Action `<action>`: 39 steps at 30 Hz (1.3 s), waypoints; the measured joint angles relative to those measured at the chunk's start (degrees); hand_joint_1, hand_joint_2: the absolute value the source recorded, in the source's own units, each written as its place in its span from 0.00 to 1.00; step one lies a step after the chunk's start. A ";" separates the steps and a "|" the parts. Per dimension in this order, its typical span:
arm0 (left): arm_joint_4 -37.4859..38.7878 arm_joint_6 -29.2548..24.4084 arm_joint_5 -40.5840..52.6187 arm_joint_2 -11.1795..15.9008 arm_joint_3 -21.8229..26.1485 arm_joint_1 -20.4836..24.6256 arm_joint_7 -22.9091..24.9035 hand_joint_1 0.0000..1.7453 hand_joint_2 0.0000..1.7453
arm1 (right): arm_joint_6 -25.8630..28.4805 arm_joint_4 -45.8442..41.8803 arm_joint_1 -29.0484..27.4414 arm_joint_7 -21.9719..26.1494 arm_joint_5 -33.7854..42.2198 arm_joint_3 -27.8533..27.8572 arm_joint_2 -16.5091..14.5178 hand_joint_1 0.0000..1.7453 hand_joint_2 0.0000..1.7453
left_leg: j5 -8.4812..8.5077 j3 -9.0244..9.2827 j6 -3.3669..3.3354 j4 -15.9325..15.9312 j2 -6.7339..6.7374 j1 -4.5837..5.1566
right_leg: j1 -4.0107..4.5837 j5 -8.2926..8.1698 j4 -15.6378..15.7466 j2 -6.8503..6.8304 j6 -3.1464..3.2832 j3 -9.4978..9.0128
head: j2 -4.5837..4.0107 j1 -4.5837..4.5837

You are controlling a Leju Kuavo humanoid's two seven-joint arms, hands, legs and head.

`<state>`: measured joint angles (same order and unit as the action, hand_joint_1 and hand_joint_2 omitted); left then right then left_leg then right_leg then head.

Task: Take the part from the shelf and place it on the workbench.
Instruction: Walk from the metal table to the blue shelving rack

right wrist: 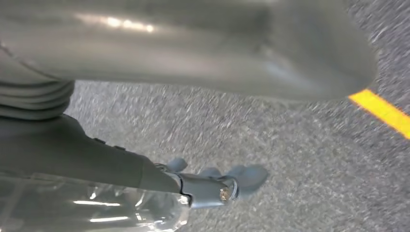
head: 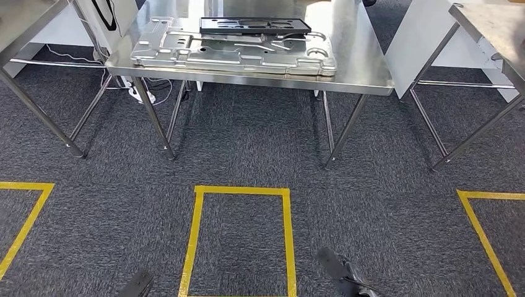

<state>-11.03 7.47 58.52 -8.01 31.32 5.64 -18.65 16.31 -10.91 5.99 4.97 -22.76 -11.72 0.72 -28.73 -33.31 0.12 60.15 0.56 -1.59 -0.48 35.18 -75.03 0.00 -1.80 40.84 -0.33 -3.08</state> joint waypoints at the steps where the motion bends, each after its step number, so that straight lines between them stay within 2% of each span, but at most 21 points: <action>1: -0.01 -0.21 -0.21 0.36 0.03 -0.03 0.25 0.00 0.00 | -0.76 0.00 0.28 0.52 0.21 0.00 -0.49 0.00 0.00 | 0.61 -0.83 0.07 0.02 0.07 0.00 | -0.08 -0.93 -0.10 0.00 0.01 -1.25 | 0.00 -0.19; 3: -0.01 -0.44 -0.91 1.03 0.25 -0.13 0.41 0.00 0.00 | -1.85 0.00 0.55 1.21 0.26 -0.01 -1.30 0.00 0.50 | 1.73 -2.19 0.37 0.04 -0.01 -0.03 | -0.14 -3.92 5.28 0.04 0.24 -6.34 | 0.00 -0.60; 5: -0.02 -0.57 -1.60 1.65 0.68 -0.33 0.14 0.00 0.00 | -2.47 0.01 0.67 1.28 -0.34 -0.14 -1.95 0.00 1.00 | 2.73 -3.09 0.95 0.03 -0.11 -0.01 | 0.18 -4.47 13.75 0.21 0.67 -12.07 | 0.00 -0.96; 7: -0.03 -0.87 -2.11 2.29 1.09 -0.65 -0.19 0.00 0.00 | -3.22 0.06 0.45 0.44 -0.97 -0.46 -2.40 0.00 1.00 | 3.91 -3.68 1.76 -0.26 -0.12 -0.12 | 0.70 -3.64 18.24 0.38 0.89 -14.23 | 0.00 -1.03; 9: -0.01 -1.18 -2.48 2.95 1.43 -1.28 -0.49 0.00 0.00 | -4.16 0.22 -0.45 -0.94 -1.15 -0.72 -2.69 0.00 1.00 | 4.46 -4.21 2.48 -0.56 -0.21 -0.24 | 0.70 -4.18 19.01 0.25 1.14 -13.67 | 0.00 -0.91; 11: 0.01 -1.37 -2.61 3.59 1.84 -2.09 -0.70 0.00 0.00 | -4.86 0.41 -1.56 -1.82 -1.14 -0.79 -2.87 0.00 1.00 | 1.44 -5.10 2.71 1.71 -0.30 -0.18 | 0.33 -5.12 19.28 0.00 1.80 -12.87 | 0.00 -0.31; 14: 0.01 -1.62 -2.57 4.61 2.31 -2.87 -0.64 0.00 0.00 | -5.73 0.61 -2.54 -2.03 -0.49 -0.76 -2.93 0.00 1.00 | -6.08 -7.14 2.74 12.31 -0.41 0.02 | 0.40 -5.91 18.24 -0.21 2.49 -11.10 | 0.00 0.99; 15: 0.02 -1.65 -2.46 4.91 2.35 -3.05 -0.50 0.00 0.00 | -6.13 0.66 -2.67 -2.00 -0.04 -0.74 -2.93 0.00 1.00 | -6.93 -7.17 2.81 15.05 -0.43 0.08 | 0.44 -6.07 17.67 -0.27 2.49 -10.38 | 0.00 1.20; 16: 0.02 -1.66 -2.26 5.17 2.36 -3.20 -0.29 0.00 0.00 | -6.46 0.70 -2.74 -1.92 0.44 -0.72 -2.95 0.00 1.00 | -6.64 -6.39 2.89 15.87 -0.44 0.04 | 0.40 -6.19 17.05 -0.31 2.42 -9.62 | 0.00 1.36; 18: 0.03 -1.64 -1.73 5.59 2.35 -3.36 0.27 0.00 0.00 | -6.81 0.72 -2.72 -1.62 1.25 -0.59 -2.97 0.00 1.00 | -4.26 -2.13 3.23 11.06 -0.39 -0.32 | 0.10 -6.33 15.44 -0.33 2.17 -7.92 | 0.00 1.61; 20: 0.03 -1.63 -1.30 5.78 2.34 -3.23 0.70 0.00 0.00 | -6.82 0.72 -2.55 -0.95 1.66 -0.26 -2.96 0.00 1.00 | -3.52 1.90 3.64 4.59 -0.44 -0.42 | 0.08 -6.44 13.70 -0.31 1.67 -6.19 | 0.00 2.00; 22: 0.06 -1.57 -1.04 5.79 2.33 -3.16 0.88 0.00 0.00 | -6.84 0.72 -2.31 -0.03 1.69 0.03 -2.98 0.00 1.00 | -3.99 2.49 3.52 2.75 -0.62 -0.26 | 0.30 -6.89 12.73 -0.26 1.03 -5.12 | 0.00 2.11; 25: 0.19 -1.04 -0.96 5.52 2.33 -2.95 0.50 0.00 0.00 | -6.73 0.72 -1.79 1.22 1.52 0.13 -3.25 0.00 1.00 | -3.00 0.96 1.91 2.92 -0.56 -0.30 | 0.34 -6.94 12.20 -0.13 -0.01 -4.23 | 0.00 1.86; 27: 0.23 -0.29 -1.34 5.21 2.34 -2.53 0.03 0.00 0.50 | -6.58 0.70 -1.30 1.81 1.42 0.15 -3.51 0.00 1.00 | -1.97 -0.40 0.78 2.72 -0.41 -0.42 | 0.21 -3.15 8.90 -0.08 -0.51 -2.92 | 0.00 1.57; 29: 0.23 0.45 -1.66 4.75 2.37 -2.33 0.24 0.00 1.00 | -6.53 0.70 -0.80 2.15 1.02 0.15 -3.72 0.00 1.00 | -0.83 -1.86 0.35 2.70 -0.27 -0.42 | 0.10 1.45 2.52 -0.06 -0.79 -1.26 | 0.00 1.07; 30: 0.23 0.61 -1.59 4.48 2.38 -2.30 0.67 0.00 1.00 | -6.54 0.70 -0.60 2.19 0.71 0.15 -3.75 0.00 1.00 | -0.30 -2.54 0.33 2.71 -0.18 -0.42 | 0.03 2.35 -0.15 -0.07 -0.85 -0.93 | 0.00 0.87; 32: 0.24 0.67 -1.18 3.81 2.38 -2.21 1.57 0.00 1.00 | -6.56 0.70 -0.37 2.04 0.08 0.14 -3.78 0.00 1.00 | 0.68 -3.75 0.42 2.73 -0.07 -0.43 | -0.08 0.62 -0.53 -0.06 -0.86 -2.58 | 0.00 0.56; 34: 0.25 0.75 -0.85 3.02 2.38 -2.00 2.02 0.00 1.00 | -6.56 0.70 -0.13 1.75 -0.29 0.14 -3.73 0.00 1.00 | 1.59 -4.67 0.69 2.72 -0.10 -0.47 | -0.11 -2.25 6.16 -0.06 -0.67 -7.61 | 0.00 0.15; 36: 0.27 0.92 -0.67 2.26 2.38 -1.75 2.37 0.00 1.00 | -6.49 0.70 0.19 1.33 -0.51 0.15 -3.55 0.00 1.00 | 2.50 -5.18 1.31 2.59 -0.12 -0.44 | 0.20 -2.53 13.62 -0.02 -0.36 -12.31 | 0.00 -0.24; 37: 0.29 1.04 -0.58 1.98 2.37 -1.67 2.52 0.00 1.00 | -6.41 0.70 0.28 1.12 -0.58 0.16 -3.38 0.00 1.00 | 2.99 -5.29 1.70 2.40 -0.11 -0.44 | 0.40 -2.09 15.60 0.00 -0.18 -13.28 | 0.00 -0.38; 39: 0.38 1.25 -0.41 1.58 2.34 -1.60 2.81 0.00 1.00 | -6.10 0.70 0.16 0.74 -0.67 0.20 -2.98 0.00 1.00 | 4.00 -5.29 2.54 1.69 -0.07 -0.42 | 0.60 -2.32 16.60 0.02 0.38 -13.02 | 0.00 -0.40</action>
<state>-10.65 8.72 58.10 -6.43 33.67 4.04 -15.84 10.21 -10.21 6.15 5.71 -23.43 -11.52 -2.26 -24.73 -38.59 2.66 61.84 0.48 -2.02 0.12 32.87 -58.43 0.02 -1.42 27.82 -0.33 -3.48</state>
